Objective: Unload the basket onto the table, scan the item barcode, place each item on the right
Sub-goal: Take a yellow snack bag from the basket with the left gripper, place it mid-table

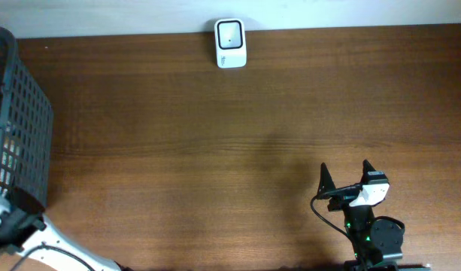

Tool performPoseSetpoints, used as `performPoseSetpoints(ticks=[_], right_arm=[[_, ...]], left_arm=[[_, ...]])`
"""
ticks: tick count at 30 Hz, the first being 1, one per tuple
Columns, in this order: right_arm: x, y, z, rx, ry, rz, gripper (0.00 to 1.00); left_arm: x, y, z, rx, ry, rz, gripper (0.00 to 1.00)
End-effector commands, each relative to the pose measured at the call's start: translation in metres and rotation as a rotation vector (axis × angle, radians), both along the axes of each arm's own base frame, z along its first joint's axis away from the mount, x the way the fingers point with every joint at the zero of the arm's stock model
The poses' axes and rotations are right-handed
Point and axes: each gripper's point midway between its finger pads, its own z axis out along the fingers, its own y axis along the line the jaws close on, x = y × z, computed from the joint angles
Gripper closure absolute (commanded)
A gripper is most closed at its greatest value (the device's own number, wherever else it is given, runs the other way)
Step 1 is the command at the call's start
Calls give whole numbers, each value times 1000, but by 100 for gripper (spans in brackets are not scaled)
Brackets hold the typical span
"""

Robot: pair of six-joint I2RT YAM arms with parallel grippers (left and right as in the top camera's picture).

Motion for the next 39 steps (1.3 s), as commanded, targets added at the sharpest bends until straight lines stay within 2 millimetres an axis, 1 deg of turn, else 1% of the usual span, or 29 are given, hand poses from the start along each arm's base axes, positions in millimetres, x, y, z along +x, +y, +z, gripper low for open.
performPoseSetpoints(ticks=[1,2,5,6,7,8,9,11,13,15,16,17,18,21,22,23,25,28,29,30,31,32,33,34,35,36,37,38,39], right_arm=[[0,-3,-3,2,4,-14,1],[0,-3,-3,2,4,-14,1],[0,-3,-3,2,4,-14,1],[0,-3,-3,2,4,-14,1],[0,-3,-3,2,4,-14,1],[0,-3,-3,2,4,-14,1],[0,-3,-3,2,4,-14,1],[0,-3,-3,2,4,-14,1],[0,-3,-3,2,4,-14,1],[0,-3,-3,2,4,-14,1],[0,-3,-3,2,4,-14,1],[0,-3,-3,2,4,-14,1],[0,-3,-3,2,4,-14,1],[0,-3,-3,2,4,-14,1],[0,-3,-3,2,4,-14,1],[0,-3,-3,2,4,-14,1],[0,-3,-3,2,4,-14,1],[0,-3,-3,2,4,-14,1],[0,-3,-3,2,4,-14,1],[0,-3,-3,2,4,-14,1],[0,-3,-3,2,4,-14,1],[0,-3,-3,2,4,-14,1],[0,-3,-3,2,4,-14,1],[0,-3,-3,2,4,-14,1],[0,-3,-3,2,4,-14,1],[0,-3,-3,2,4,-14,1],[0,-3,-3,2,4,-14,1],[0,-3,-3,2,4,-14,1],[0,-3,-3,2,4,-14,1]], left_arm=[[-14,-102,98,24,-268,-255,100],[-2,-146,101,-36,-290,-396,100],[39,-266,66,-127,-172,-753,100],[45,-289,55,-138,-132,-817,100],[58,-344,17,-169,-2,-959,100],[62,-374,-8,-187,73,-1057,100],[66,-408,-43,-215,174,-1162,100],[68,-454,-115,-274,358,-1307,100],[64,-503,-176,-387,455,-1406,100],[55,-554,-224,-520,466,-1464,100],[55,-571,-246,-555,479,-1434,100],[53,-588,-263,-578,483,-1416,100],[49,-614,-284,-607,471,-1396,100],[33,-657,-304,-619,463,-1396,100],[26,-665,-309,-584,483,-1398,100],[18,-674,-312,-548,494,-1410,95],[15,-678,-318,-501,506,-1404,70],[32,-660,-330,-373,511,-1315,24],[41,-651,-332,-330,504,-1277,12],[50,-645,-325,-305,488,-1259,8],[62,-638,-309,-271,449,-1265,2],[79,-623,-281,-213,400,-1242,1],[95,-607,-250,-156,349,-1206,1],[107,-587,-204,-78,275,-1212,1],[111,-574,-173,-38,226,-1224,1],[112,-562,-151,-13,192,-1221,1],[115,-531,-110,21,129,-1172,1],[117,-510,-90,45,101,-1122,1],[118,-474,-62,81,65,-1036,1]])
